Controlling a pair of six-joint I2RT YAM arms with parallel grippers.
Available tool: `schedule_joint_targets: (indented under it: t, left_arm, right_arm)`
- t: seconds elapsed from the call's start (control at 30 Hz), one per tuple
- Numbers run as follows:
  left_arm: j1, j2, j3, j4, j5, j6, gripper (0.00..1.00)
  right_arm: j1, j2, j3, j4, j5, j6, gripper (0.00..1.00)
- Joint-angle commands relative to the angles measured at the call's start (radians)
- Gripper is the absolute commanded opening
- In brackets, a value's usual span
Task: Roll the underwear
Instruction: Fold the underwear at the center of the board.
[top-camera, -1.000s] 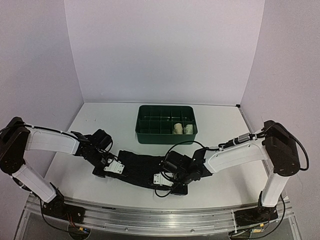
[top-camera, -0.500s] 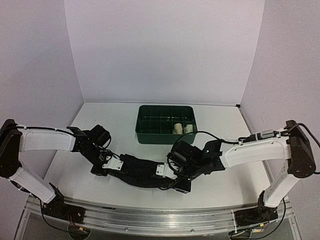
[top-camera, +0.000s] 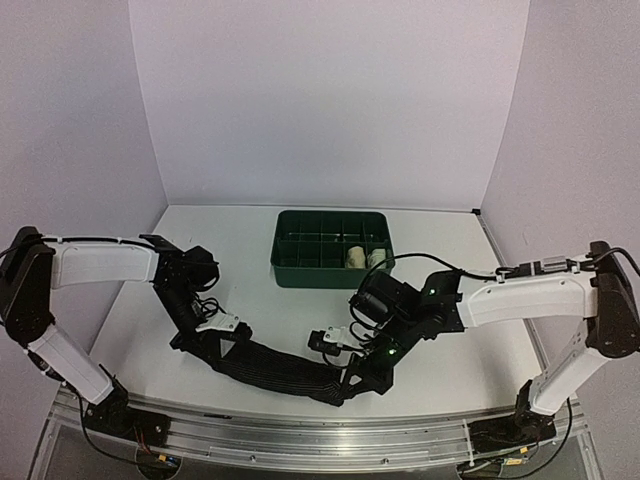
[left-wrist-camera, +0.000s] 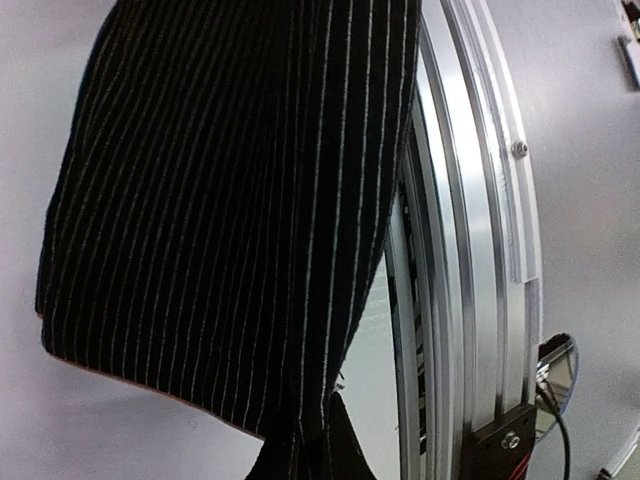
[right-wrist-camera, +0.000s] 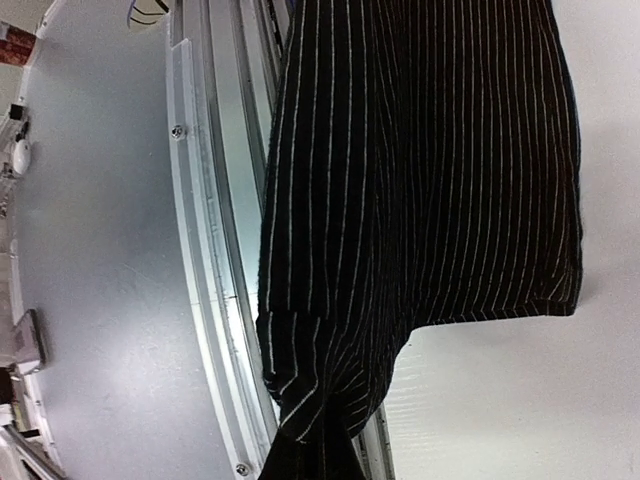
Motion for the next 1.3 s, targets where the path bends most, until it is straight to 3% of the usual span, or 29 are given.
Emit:
schedule_joint_targets:
  t: [0.0,0.27,0.63,1.0,1.13,1.27]
  left_arm:
    - [0.092,0.117,0.144,-0.124,0.136,-0.050,0.00]
    - [0.139,0.228,0.215,-0.119,0.219,-0.159,0.00]
    - [0.145,0.401,0.310,-0.030,0.165,-0.366,0.03]
    - [0.153,0.492,0.322,0.023,0.107,-0.428,0.12]
    - [0.156,0.492,0.327,0.051,0.103,-0.444,0.24]
    - [0.158,0.483,0.332,0.066,0.094,-0.453,0.38]
  right_arm:
    - [-0.110,0.089,0.011,-0.024,-0.168,0.045,0.00]
    - [-0.245,0.177,0.011,-0.018,-0.259,0.051,0.00]
    - [-0.305,0.301,0.045,-0.015,-0.195,0.092,0.00]
    - [-0.339,0.336,0.059,-0.012,-0.093,0.176,0.00]
    - [-0.342,0.330,0.073,-0.012,-0.059,0.198,0.12]
    - [-0.341,0.302,0.087,-0.014,-0.018,0.211,0.35]
